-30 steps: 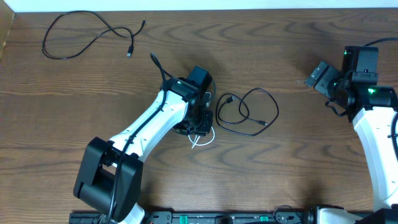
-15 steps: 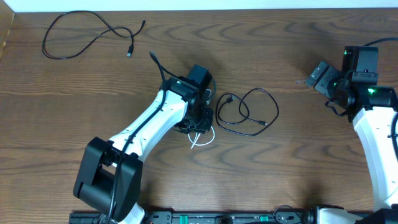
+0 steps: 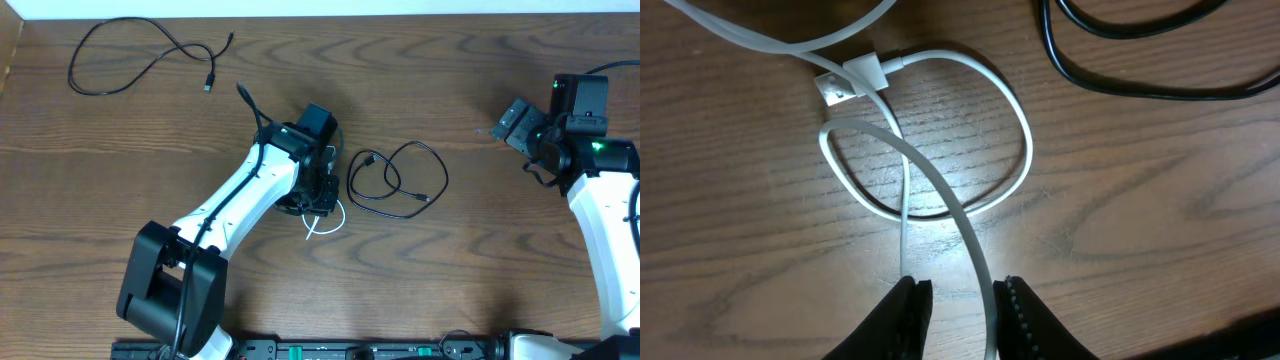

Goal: Untangle cables
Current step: 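Lower the left gripper and grasp the white cable near its plug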

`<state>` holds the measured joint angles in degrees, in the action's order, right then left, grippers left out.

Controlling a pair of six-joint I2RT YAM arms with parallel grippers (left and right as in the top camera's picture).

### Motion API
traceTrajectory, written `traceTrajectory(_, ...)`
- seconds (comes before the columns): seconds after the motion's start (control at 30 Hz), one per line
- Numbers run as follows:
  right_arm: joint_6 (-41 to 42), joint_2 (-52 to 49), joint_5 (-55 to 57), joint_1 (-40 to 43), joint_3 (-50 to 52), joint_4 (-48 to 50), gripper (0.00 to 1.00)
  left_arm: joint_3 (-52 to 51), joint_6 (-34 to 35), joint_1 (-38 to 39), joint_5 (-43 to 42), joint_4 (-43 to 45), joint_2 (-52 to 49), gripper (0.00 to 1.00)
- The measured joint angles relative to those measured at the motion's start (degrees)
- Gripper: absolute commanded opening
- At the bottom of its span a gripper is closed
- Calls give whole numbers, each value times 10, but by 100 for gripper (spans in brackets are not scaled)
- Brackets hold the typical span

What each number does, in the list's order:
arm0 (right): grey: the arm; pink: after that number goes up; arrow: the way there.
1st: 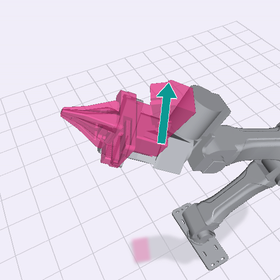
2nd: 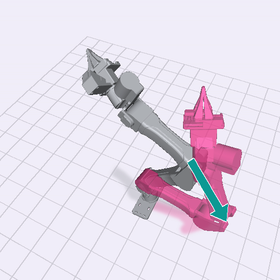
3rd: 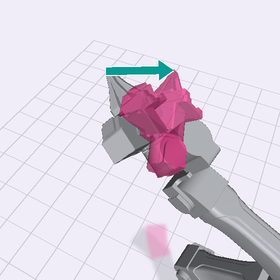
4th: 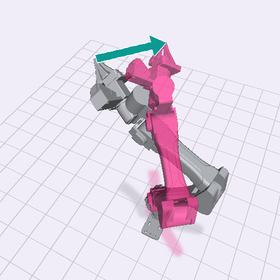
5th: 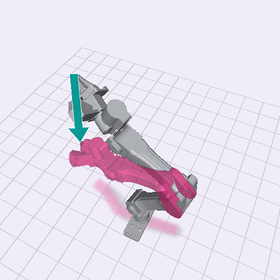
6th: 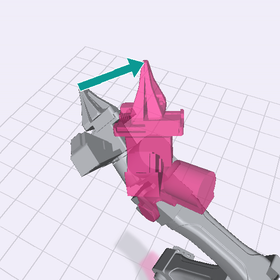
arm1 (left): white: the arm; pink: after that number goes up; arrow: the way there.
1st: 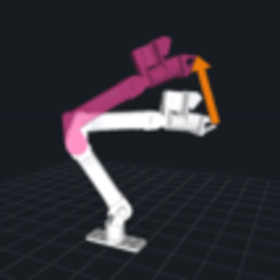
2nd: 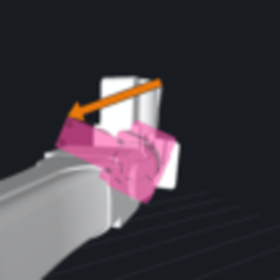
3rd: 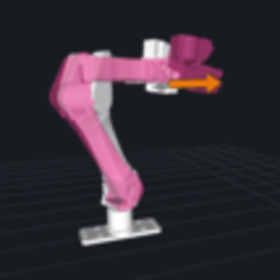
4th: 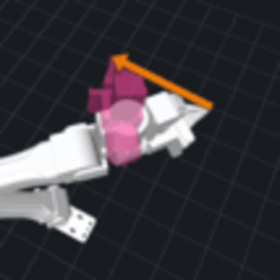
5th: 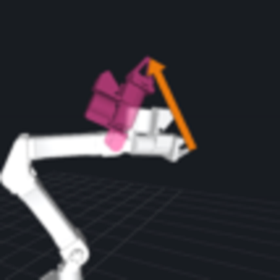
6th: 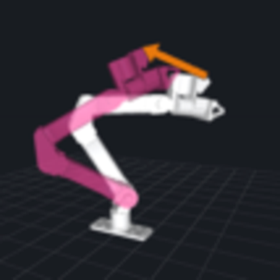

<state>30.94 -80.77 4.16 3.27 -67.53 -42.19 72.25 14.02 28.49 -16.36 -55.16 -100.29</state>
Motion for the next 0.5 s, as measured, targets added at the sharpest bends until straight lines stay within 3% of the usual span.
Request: traceTrajectory(0.5,0,0,0,0,0,0,99,3,0,0,0,-6,38,30)
